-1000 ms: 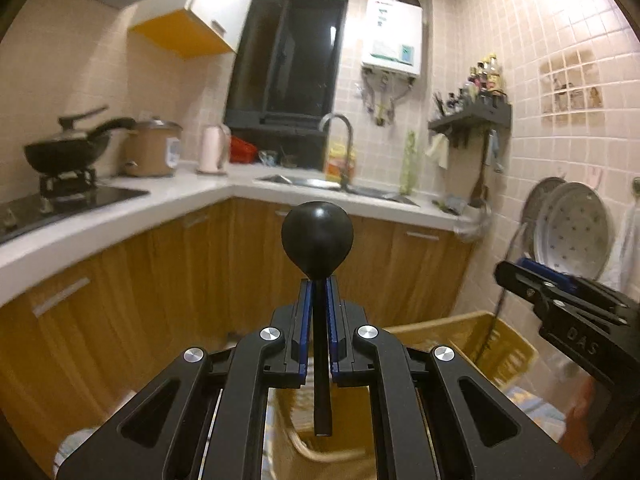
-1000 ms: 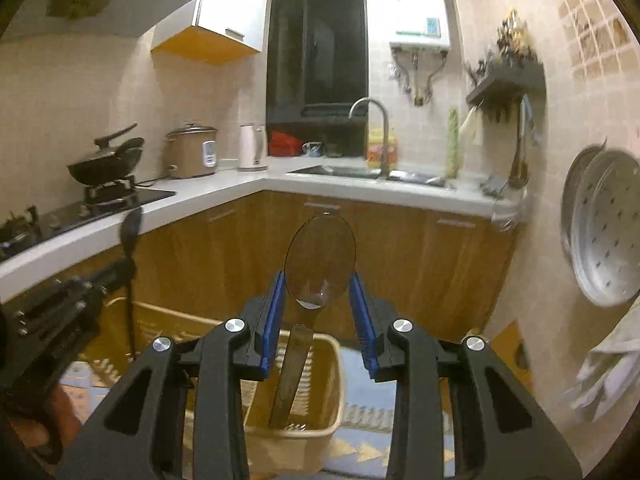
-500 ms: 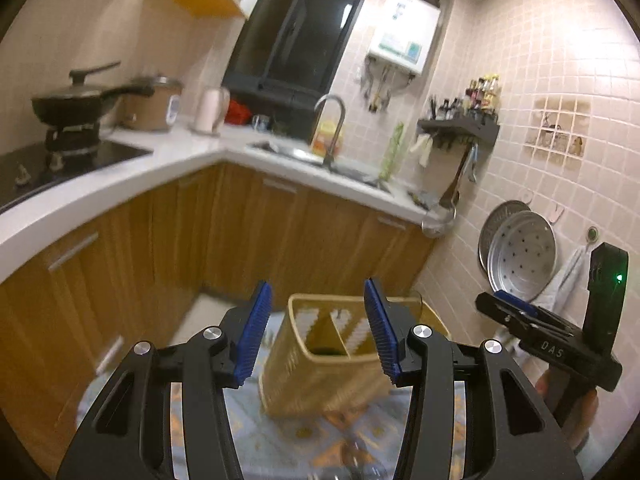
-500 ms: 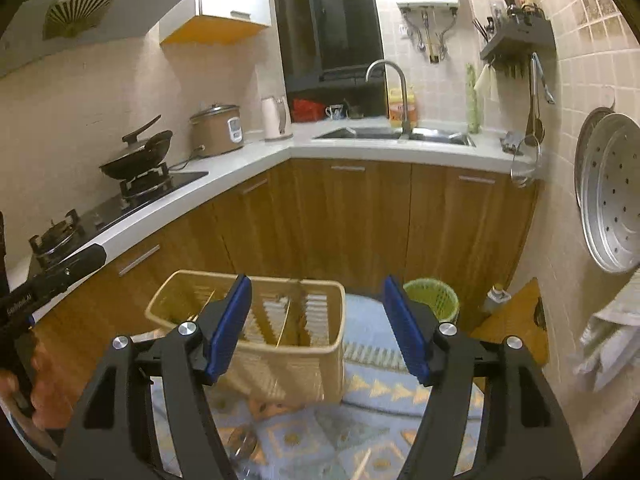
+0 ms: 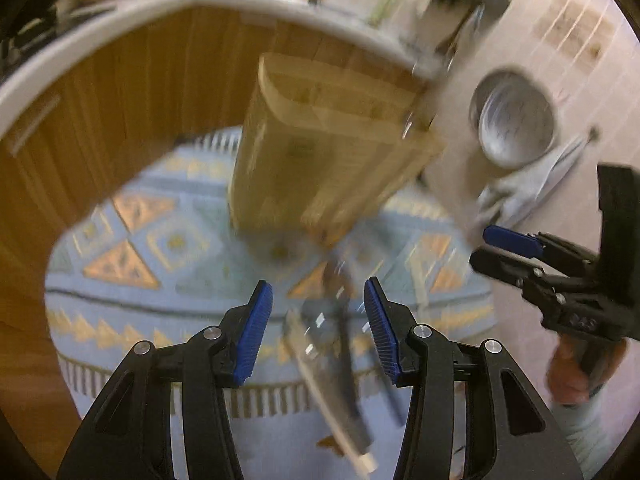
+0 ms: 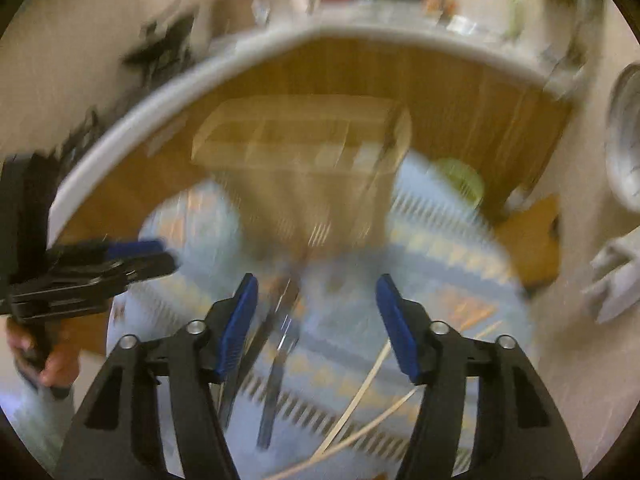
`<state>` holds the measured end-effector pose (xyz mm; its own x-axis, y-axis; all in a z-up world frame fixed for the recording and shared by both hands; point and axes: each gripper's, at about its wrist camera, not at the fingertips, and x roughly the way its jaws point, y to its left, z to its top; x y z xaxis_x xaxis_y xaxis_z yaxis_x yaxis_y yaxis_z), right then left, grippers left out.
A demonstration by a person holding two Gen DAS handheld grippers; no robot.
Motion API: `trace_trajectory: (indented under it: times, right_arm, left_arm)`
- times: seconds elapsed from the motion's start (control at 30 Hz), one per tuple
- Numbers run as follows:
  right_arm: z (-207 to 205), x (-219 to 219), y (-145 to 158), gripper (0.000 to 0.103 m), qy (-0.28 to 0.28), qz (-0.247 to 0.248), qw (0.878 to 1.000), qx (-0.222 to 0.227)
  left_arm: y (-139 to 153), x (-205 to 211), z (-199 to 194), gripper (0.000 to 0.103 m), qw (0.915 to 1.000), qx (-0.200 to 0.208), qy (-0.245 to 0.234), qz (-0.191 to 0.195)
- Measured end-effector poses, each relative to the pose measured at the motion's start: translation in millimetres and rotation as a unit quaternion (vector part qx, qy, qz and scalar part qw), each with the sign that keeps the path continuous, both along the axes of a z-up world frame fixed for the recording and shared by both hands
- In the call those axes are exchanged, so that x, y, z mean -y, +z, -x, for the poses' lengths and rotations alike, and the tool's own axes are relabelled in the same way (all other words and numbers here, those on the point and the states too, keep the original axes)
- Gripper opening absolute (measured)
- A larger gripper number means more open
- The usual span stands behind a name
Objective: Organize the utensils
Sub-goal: 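Grasp a clear spoon with the left tool while the right tool grasps another clear spoon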
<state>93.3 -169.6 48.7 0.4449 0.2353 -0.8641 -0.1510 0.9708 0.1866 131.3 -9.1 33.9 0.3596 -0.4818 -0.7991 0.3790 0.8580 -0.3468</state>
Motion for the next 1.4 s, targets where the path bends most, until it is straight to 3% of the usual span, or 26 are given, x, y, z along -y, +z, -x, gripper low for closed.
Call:
trace_trajectory:
  times: [0.13,0.2,0.27,0.33,0.47,0.5,0.67,0.97,1.13,1.27,1.4]
  right_arm:
    - [-8.3,-15.4,-55.3,0.043,0.02,-0.015,0.995,-0.096]
    - [-9.6,-22.0,-74.1,0.037,0.028,-0.016,0.992,-0.121]
    - [-10.1,-29.2,-87.1,0.037,0.035,-0.024,0.99,-0.135]
    - [-10.4,-33.1,-91.8,0.034,0.038,-0.027,0.99,-0.135]
    - [-8.0,-46.9,-90.4,0.028,0.042,0.02,0.993,-0.105]
    - [-5.5,-52.3,-91.5,0.021,0.044,0.037,0.993,-0.098]
    - [-0.8,-49.2,-93.4,0.01,0.042,0.076,0.993,-0.081]
    - [1.1,-8.4,-94.3,0.01,0.015,0.053,0.994,-0.091]
    - [-2.8,-6.3,-93.2,0.01,0.015,0.052,0.993,-0.103]
    - [-6.0,-10.3,-93.6,0.01,0.02,0.052,0.993,-0.105]
    - [-5.6,-6.3,-92.0,0.009,0.018,0.034,0.995,-0.097]
  left_arm:
    - [-41.9,1.3,-4.6,0.046,0.9978,-0.066,-0.006,-0.001]
    - [-50.0,4.5,-2.3,0.046,0.997,-0.076,-0.017,-0.001]
    - [-53.7,7.0,2.5,0.046,0.997,-0.071,-0.026,-0.015]
    - [-56.6,8.2,6.4,0.046,0.9967,-0.072,-0.032,-0.02]
    - [-61.0,12.3,10.9,0.046,0.9953,-0.085,-0.036,-0.03]
    - [-62.9,12.9,12.0,0.046,0.995,-0.086,-0.036,-0.034]
    - [-69.1,26.0,15.5,0.046,0.9942,-0.084,-0.038,-0.056]
    - [-72.4,60.6,24.8,0.04,0.9857,-0.035,-0.049,-0.157]
    - [-72.3,67.4,22.3,0.02,0.9835,-0.044,-0.048,-0.169]
    - [-72.1,62.3,18.8,0.009,0.9863,-0.049,-0.041,-0.152]
    - [-58.7,38.4,19.8,0.008,0.9914,-0.045,-0.034,-0.118]
